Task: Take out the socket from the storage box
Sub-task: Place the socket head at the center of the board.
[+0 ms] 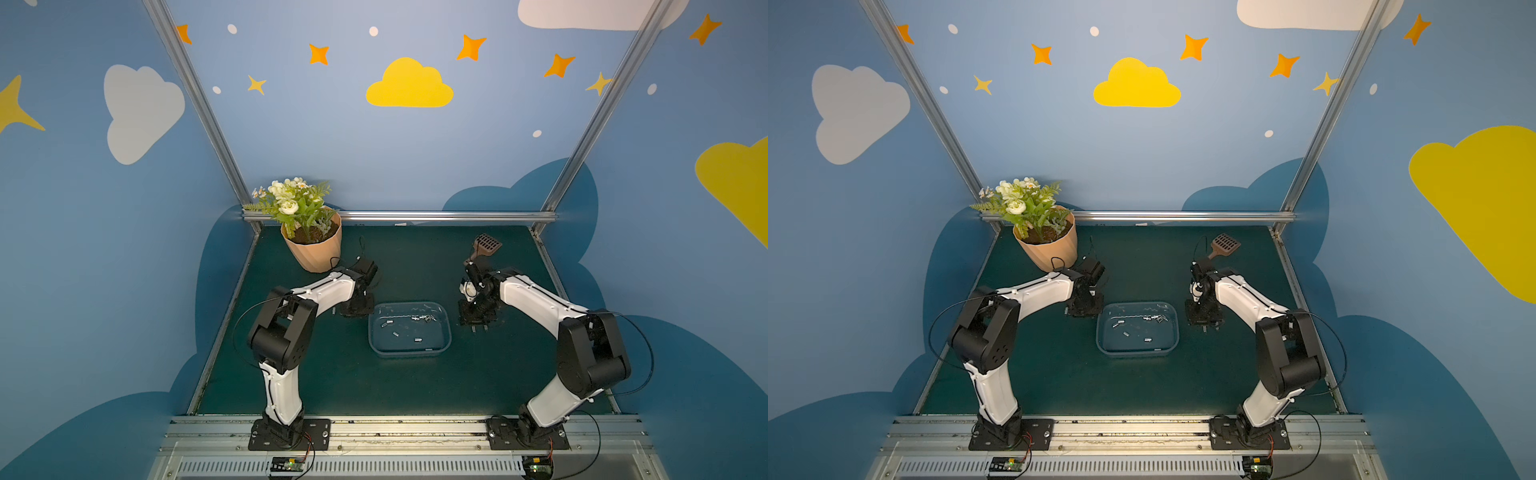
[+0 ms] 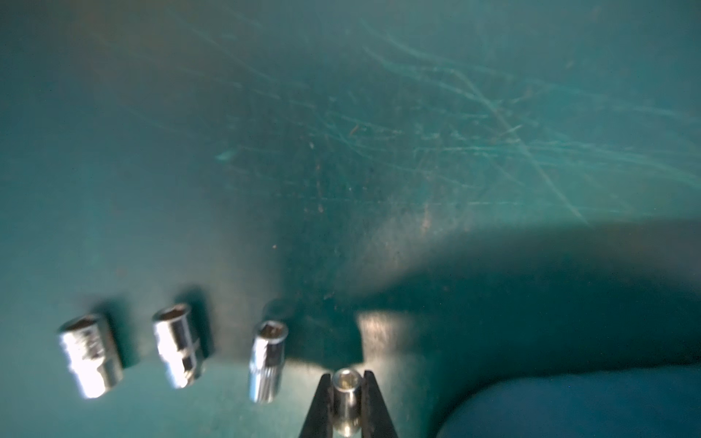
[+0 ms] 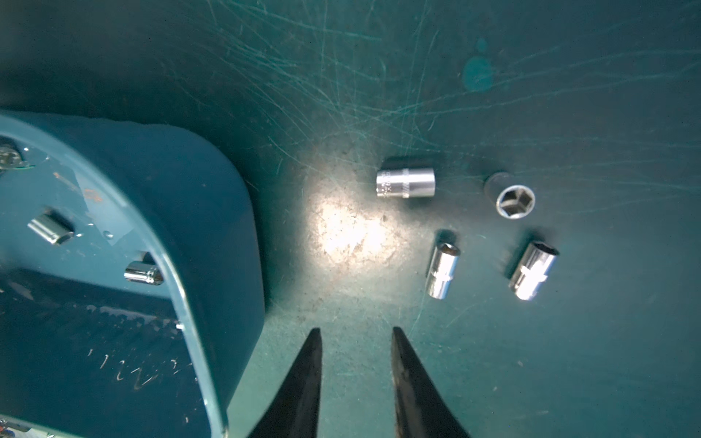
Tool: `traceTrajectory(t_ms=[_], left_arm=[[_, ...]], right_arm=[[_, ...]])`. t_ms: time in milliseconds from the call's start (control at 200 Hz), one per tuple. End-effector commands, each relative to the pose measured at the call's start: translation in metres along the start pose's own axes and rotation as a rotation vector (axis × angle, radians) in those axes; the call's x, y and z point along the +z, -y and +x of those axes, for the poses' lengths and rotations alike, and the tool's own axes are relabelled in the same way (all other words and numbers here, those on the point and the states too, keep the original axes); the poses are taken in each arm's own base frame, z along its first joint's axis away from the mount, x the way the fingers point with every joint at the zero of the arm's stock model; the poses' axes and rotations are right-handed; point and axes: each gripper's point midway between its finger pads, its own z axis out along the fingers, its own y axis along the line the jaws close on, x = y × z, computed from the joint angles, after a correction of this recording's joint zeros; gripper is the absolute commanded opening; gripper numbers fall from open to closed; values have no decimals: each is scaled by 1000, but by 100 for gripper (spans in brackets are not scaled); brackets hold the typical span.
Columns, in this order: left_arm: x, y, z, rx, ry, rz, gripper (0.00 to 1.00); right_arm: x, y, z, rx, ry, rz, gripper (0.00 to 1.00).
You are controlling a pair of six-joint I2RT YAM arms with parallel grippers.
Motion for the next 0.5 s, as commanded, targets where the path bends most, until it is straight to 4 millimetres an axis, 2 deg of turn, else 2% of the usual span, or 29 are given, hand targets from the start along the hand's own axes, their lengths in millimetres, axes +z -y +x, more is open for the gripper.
traceTrajectory(t_ms=[0,190,355,496], left_arm=[[1,0,1,6,-20,5,13],[5,0,1,6,-31,-1,17],[3,-2,0,5,-27,-16,28],[-4,-4,-4,-2,-3,-24,30]], right_arm=[[-5,0,0,-3,-1,15,32],[-5,0,-1,-6,-3,19,32],[-8,1,-2,-9,1,26,32],[-9,1,-3,-11,2,27,32]])
